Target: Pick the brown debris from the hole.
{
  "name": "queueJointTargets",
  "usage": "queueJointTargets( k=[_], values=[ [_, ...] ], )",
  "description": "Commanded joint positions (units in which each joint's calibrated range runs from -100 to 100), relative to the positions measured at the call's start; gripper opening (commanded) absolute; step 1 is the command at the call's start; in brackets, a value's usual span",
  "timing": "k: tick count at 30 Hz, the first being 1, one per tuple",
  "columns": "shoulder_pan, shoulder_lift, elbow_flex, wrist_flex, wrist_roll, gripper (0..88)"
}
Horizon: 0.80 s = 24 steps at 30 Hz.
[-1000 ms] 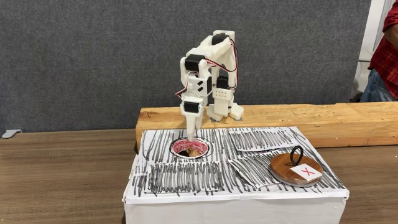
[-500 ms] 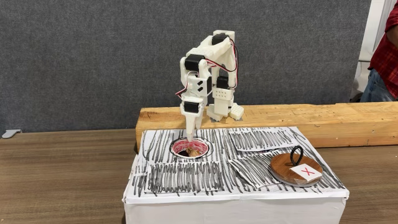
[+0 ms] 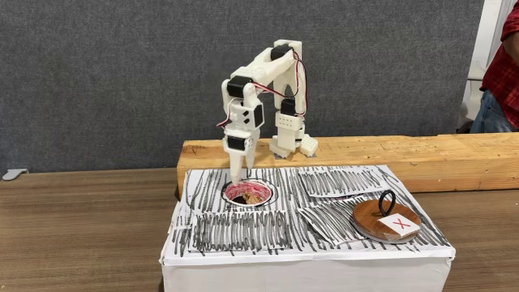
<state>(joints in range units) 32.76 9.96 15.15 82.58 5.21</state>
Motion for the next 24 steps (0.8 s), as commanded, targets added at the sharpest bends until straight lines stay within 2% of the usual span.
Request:
queueJointTargets(
  k=[1,18,24],
  values=[
    [0.6,1.6,-1.2,0.1,0.2,29.1],
    [-0.2,12.5,-2.1,-0.4,0.3,29.3],
    [-5.3,12.7,-2.4,-0.4,0.3,29.6]
  ],
)
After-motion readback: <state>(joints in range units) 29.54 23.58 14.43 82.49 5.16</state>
